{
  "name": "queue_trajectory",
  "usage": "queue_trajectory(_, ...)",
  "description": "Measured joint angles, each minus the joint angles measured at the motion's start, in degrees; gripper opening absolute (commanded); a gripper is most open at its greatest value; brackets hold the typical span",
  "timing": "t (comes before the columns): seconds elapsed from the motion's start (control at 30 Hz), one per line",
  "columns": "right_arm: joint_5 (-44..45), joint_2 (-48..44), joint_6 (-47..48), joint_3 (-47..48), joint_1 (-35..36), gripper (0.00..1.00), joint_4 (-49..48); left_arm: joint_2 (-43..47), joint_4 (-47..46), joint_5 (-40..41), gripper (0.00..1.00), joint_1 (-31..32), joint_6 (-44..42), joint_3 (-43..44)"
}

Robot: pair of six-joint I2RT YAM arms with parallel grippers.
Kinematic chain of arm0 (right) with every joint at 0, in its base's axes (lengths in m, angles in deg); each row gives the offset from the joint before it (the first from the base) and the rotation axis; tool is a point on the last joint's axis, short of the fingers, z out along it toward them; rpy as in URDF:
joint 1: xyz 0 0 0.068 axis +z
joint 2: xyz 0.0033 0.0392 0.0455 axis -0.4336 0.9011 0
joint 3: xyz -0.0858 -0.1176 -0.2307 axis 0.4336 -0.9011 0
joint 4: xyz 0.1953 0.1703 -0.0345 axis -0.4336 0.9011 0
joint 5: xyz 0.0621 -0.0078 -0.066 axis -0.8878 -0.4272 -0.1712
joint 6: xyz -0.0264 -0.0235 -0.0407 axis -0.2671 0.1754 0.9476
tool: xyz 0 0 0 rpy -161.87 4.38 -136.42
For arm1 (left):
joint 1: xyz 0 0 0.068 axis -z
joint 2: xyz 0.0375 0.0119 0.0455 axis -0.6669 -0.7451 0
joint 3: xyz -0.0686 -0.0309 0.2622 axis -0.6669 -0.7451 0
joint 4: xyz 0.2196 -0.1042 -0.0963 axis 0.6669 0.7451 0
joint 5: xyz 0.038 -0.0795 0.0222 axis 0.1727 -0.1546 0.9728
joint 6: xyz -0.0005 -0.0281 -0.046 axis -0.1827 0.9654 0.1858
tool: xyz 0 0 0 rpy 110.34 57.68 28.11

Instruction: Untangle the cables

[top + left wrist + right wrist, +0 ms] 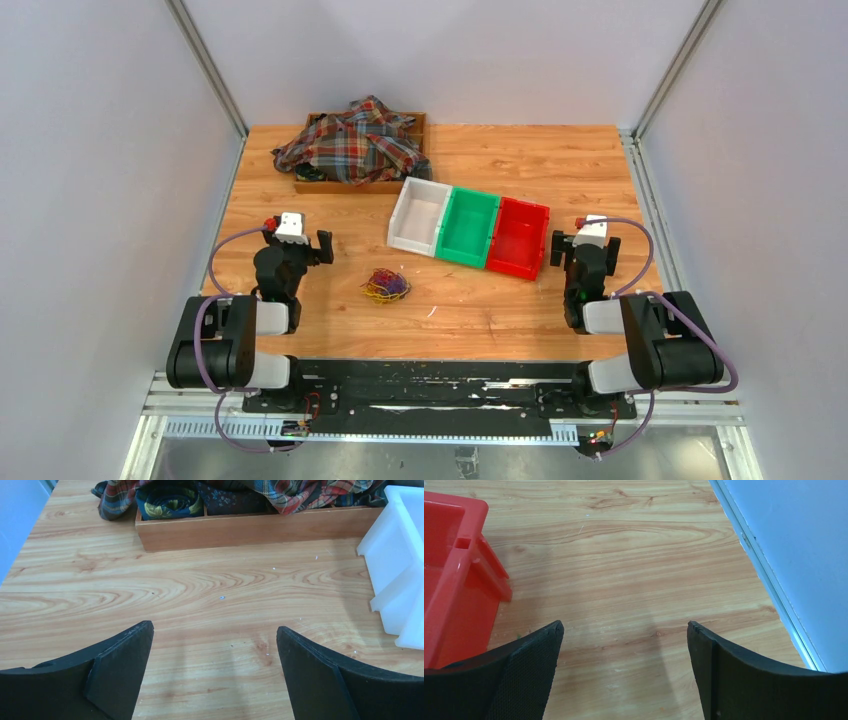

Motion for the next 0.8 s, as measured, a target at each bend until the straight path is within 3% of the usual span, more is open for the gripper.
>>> queue_trajectory(0.5,-0.02,-0.24,0.09,-0.13,0.02,0.93,-0.87,0.02,0.83,0.39,0.98,0.74,-0.37,0.02)
queue_trajectory(0.6,3.74,-2.8,0.83,-0.59,1.88,0.93,-0.37,1.55,2.58,0.31,0.98,0.74,-0.55,0.04)
queue_trajectory(0.67,7.28,-6.62,0.13,0.96,3.39,0.93,5.4,4.52,7.34,-0.07,0.98,0.74,-0.92,1.29)
queue_trajectory(0.8,11.02,-12.98,-6.43,13.94,4.31,0.93,27.12,9.81,23.08,-2.51,0.98,0.74,-3.23,10.73)
